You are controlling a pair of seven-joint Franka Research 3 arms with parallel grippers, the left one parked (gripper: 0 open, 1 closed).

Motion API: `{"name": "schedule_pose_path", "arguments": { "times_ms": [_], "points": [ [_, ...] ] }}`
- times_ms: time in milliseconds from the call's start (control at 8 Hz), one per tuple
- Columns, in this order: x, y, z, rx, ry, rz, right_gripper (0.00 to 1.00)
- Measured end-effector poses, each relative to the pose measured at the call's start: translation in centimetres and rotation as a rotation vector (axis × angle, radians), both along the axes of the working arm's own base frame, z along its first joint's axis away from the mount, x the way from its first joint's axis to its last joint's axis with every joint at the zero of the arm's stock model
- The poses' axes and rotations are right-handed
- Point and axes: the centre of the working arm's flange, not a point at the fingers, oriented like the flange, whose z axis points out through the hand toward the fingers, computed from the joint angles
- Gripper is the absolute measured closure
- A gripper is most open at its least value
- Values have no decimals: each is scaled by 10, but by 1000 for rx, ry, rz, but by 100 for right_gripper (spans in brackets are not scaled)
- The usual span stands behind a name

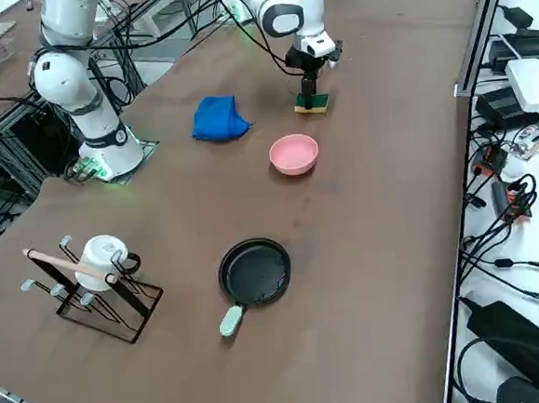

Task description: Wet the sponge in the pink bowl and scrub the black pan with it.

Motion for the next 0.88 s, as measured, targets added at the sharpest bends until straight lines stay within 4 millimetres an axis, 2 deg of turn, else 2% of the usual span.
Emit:
{"name": "schedule_pose_path", "arguments": {
  "times_ms": [500,875],
  "points": [
    [-1,1,-1,-1,3,1,3],
    [-3,0,-8,-8,12,2,12]
  ]
}}
